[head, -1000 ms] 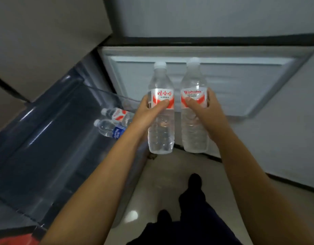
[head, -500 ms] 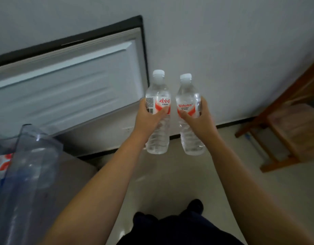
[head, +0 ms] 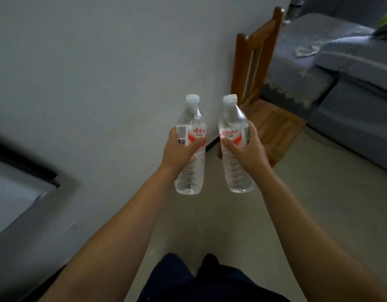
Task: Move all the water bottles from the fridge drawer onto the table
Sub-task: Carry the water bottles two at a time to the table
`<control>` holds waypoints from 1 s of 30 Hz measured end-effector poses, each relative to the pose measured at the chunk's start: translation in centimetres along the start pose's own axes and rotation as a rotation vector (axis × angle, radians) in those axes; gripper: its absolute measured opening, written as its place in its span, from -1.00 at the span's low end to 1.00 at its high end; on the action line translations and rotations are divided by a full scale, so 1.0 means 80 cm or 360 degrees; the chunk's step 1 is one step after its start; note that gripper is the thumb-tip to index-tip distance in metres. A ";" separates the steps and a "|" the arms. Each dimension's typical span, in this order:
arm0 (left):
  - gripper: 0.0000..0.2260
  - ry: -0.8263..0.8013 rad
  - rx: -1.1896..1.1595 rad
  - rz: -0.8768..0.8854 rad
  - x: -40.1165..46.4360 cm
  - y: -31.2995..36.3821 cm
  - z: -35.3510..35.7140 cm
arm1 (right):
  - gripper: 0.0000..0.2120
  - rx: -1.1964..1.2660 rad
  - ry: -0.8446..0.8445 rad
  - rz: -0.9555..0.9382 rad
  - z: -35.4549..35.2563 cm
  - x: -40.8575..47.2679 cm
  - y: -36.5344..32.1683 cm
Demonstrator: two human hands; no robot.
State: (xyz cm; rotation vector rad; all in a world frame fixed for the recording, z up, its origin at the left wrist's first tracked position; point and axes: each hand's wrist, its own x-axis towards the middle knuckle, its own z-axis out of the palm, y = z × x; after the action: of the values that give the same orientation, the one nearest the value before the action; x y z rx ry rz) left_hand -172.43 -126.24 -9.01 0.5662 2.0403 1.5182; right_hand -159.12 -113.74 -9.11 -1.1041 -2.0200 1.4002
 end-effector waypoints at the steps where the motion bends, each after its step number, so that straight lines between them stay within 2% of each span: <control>1: -0.49 -0.0061 0.0031 0.0024 0.012 0.006 0.018 | -0.33 0.0005 0.0051 0.0014 -0.016 0.003 0.005; 9: -0.55 -0.0661 0.0082 0.0189 0.088 0.047 0.187 | -0.31 0.0125 0.0445 0.0174 -0.147 0.036 0.064; 20: -0.52 -0.1388 0.0128 0.0439 0.189 0.159 0.419 | -0.41 0.0126 0.1252 0.0190 -0.305 0.120 0.091; 25: -0.51 -0.1675 0.0174 0.0498 0.186 0.190 0.525 | -0.46 0.0180 0.1622 0.0330 -0.361 0.113 0.120; 30: -0.52 -0.1928 0.0302 0.0518 0.148 0.190 0.628 | -0.49 0.0185 0.1883 0.0470 -0.417 0.088 0.161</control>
State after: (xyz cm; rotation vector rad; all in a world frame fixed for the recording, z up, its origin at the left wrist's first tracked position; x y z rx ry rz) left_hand -149.34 -77.64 -7.80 1.4879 1.1337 0.7314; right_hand -134.25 -87.07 -8.57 -1.6590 -0.9322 0.6264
